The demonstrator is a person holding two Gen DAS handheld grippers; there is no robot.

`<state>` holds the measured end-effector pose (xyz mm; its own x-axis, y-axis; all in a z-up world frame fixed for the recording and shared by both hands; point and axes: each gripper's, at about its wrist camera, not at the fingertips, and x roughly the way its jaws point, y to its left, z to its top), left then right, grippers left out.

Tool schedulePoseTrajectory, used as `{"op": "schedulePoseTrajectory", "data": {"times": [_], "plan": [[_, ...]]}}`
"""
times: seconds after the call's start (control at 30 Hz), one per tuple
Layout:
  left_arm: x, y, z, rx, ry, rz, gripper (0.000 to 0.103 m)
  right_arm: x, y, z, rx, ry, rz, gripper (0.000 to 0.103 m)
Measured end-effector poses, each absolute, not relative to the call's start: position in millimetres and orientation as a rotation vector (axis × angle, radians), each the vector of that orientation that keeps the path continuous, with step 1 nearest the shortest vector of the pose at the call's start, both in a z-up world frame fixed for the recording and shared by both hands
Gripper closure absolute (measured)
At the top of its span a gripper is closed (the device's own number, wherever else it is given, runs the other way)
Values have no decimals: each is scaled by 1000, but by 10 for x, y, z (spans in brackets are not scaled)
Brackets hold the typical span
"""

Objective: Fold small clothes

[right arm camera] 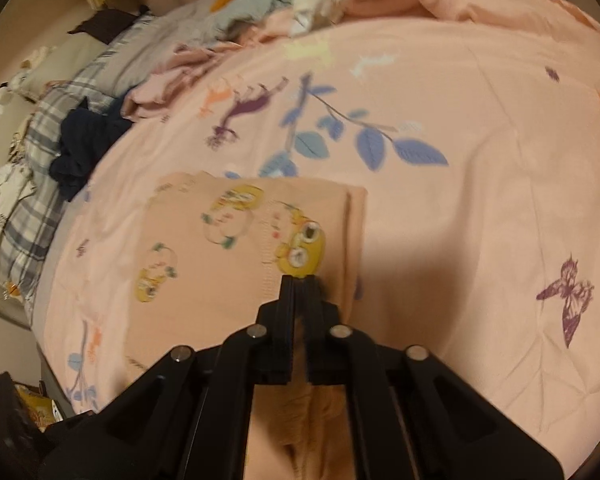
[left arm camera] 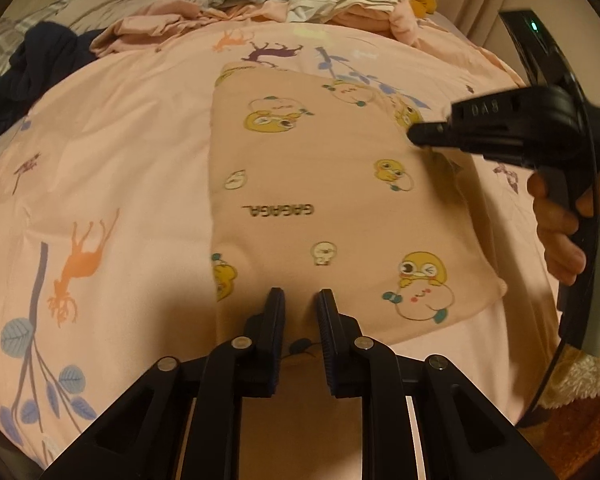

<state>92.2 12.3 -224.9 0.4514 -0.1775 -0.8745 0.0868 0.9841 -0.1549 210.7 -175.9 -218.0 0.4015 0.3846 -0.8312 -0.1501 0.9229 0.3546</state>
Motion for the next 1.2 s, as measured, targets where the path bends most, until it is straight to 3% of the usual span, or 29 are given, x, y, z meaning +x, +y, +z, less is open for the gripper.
{"op": "schedulePoseTrajectory", "data": {"times": [0.17, 0.4, 0.47, 0.5, 0.53, 0.6, 0.7, 0.87, 1.2], "plan": [[918, 202, -2152, -124, 1090, -130, 83, 2007, -1795, -2115, 230, 1106, 319, 99], [759, 350, -1537, -126, 967, -83, 81, 1582, -1910, -1550, 161, 1046, 299, 86], [704, 374, -1289, -136, 924, -79, 59, 1382, -1962, -1342, 153, 1018, 288, 51], [665, 377, -1154, -145, 888, -84, 44, 1297, -1996, -1259, 164, 1000, 288, 42], [618, 377, -1040, -150, 849, -89, 36, 1178, -2052, -1136, 186, 969, 287, 29], [508, 364, -836, -153, 785, -105, 27, 1014, -2120, -979, 196, 936, 284, 24], [362, 343, -609, -158, 734, -131, 2, 806, -2187, -795, 178, 922, 240, 14], [222, 264, -385, -139, 693, -163, 1, 510, -2233, -638, 153, 925, 224, 1], [195, 106, -317, -84, 660, -137, 1, 291, -2195, -489, 183, 879, 232, 0]]}}
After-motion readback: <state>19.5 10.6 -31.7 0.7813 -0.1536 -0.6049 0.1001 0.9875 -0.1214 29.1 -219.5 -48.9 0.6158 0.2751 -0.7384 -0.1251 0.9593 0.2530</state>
